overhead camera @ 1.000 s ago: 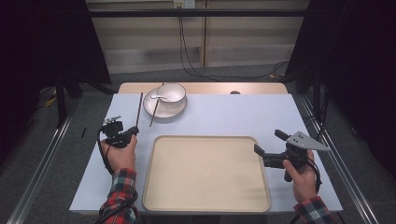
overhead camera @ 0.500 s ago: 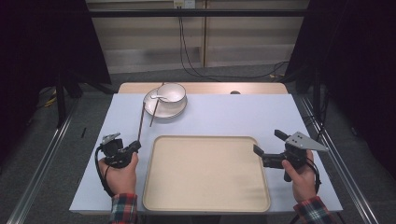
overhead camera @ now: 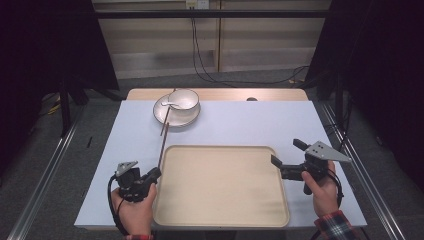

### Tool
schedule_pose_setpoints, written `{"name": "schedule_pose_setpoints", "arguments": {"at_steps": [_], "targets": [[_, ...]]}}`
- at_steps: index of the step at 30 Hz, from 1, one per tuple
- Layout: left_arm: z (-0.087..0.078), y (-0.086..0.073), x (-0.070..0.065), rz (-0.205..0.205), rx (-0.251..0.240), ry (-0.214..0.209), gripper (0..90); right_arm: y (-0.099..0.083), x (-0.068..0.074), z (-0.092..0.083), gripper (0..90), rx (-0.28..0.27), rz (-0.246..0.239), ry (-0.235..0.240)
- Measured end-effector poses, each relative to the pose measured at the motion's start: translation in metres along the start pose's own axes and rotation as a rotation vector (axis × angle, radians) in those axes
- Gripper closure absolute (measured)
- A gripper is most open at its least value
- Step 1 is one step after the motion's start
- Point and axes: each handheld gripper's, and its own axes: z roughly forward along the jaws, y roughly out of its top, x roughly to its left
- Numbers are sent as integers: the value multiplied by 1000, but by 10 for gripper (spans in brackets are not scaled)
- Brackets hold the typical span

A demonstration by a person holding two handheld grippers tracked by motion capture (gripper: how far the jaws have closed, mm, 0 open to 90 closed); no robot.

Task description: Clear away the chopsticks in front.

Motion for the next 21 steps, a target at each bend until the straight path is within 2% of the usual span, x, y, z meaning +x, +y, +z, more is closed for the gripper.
{"name": "schedule_pose_setpoints", "arguments": {"at_steps": [9, 18, 21], "targets": [[-5, -23, -6, 25, 61, -25, 856, 0, 0, 0, 12, 4, -1, 2], [-7, -38, -8, 34, 80, -27, 855, 0, 0, -1, 13, 1, -2, 8], [-6, -42, -8, 46, 102, -32, 855, 0, 0, -1, 14, 1, 1, 9]]}}
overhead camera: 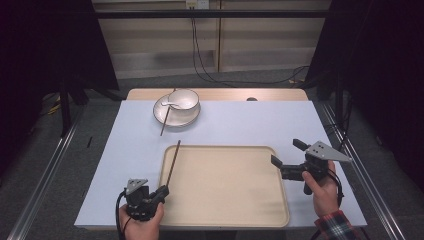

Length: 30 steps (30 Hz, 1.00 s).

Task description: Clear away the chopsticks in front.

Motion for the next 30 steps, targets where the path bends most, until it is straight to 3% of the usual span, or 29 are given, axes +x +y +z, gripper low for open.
{"name": "schedule_pose_setpoints", "arguments": {"at_steps": [13, 23, 26, 30], "targets": [[9, -6, -3, 11, 77, 12, 853, 0, 0, 0, 16, -4, 13, 9], [9, -4, -4, 34, 62, 62, 810, 0, 1, 1, 16, -2, 10, 10], [10, -4, -4, 33, 62, 54, 791, 0, 1, 0, 17, 3, 8, 15], [10, 3, -5, 45, 24, 46, 726, 0, 1, 1, 17, 3, 6, 15]]}}
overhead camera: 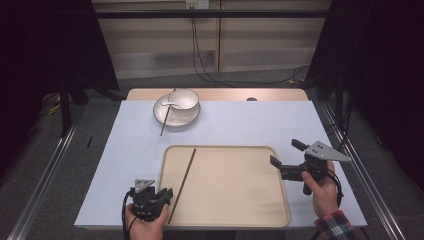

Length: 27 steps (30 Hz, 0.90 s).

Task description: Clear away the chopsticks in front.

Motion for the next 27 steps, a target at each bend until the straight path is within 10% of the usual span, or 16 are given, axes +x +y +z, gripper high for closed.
{"name": "schedule_pose_setpoints", "arguments": {"at_steps": [12, 27], "targets": [[18, 55, 14, 37, -143, -49, 410, 0, 1, 1, 16, 3, -1, 2], [51, 106, 37, 124, -173, -10, 266, 0, 0, 1, 17, 5, -3, 6]]}}
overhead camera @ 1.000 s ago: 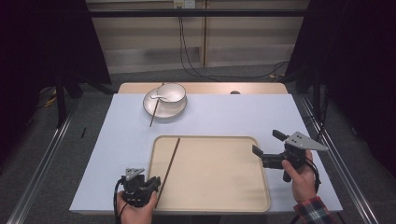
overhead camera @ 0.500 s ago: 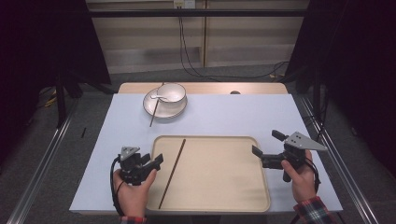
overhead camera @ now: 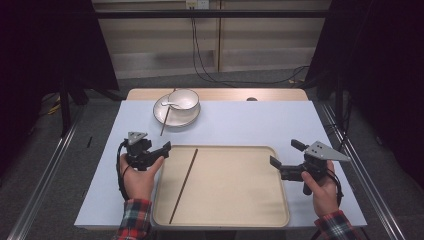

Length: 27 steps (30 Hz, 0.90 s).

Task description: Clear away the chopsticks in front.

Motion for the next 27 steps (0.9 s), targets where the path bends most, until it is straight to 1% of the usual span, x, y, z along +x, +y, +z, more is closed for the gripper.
{"name": "schedule_pose_setpoints", "arguments": {"at_steps": [1, 2, 7, 10, 11, 13, 14, 17, 18, 19, 20, 22, 23, 24, 26, 27], "targets": [[2, 3, 1, 0, 3, 2, 266, 0, 0, 0, 17, 0, 0, 0], [4, 5, 2, 5, 5, 12, 264, 0, 0, 0, 17, 2, -4, 4], [16, 17, 6, 41, 17, 33, 252, -1, -1, 1, 16, 8, -11, 6], [23, 22, 8, 42, 35, 13, 244, 0, -1, 1, 17, 5, -13, 6], [26, 24, 9, 49, 37, 23, 244, 0, -1, 1, 17, 2, -9, 5], [32, 27, 12, 53, 49, 21, 244, 0, -1, 1, 17, -2, -1, 3], [35, 28, 13, 50, 51, 26, 244, 0, -1, 0, 17, 1, 0, 3], [43, 33, 19, 46, 63, 37, 244, 0, -2, 0, 18, 3, -10, 4], [45, 34, 21, 53, 62, 44, 244, 0, -2, 0, 18, 3, -10, 4], [48, 35, 24, 55, 63, 48, 247, 0, -2, 0, 18, 2, -5, 6], [50, 36, 25, 49, 66, 62, 252, 0, -2, 0, 18, 3, -4, 6], [54, 38, 30, 62, 75, 76, 259, 0, -2, 0, 18, 2, -4, 6], [57, 39, 31, 68, 71, 83, 282, 0, -2, 0, 18, 2, -6, 7], [59, 40, 33, 73, 67, 89, 282, 0, -2, 0, 18, 2, -6, 7], [64, 42, 34, 75, 74, 89, 314, -1, -2, 1, 17, 7, -9, 7], [66, 43, 35, 88, 78, 92, 326, 0, -2, 1, 18, 9, -7, 5]]}}
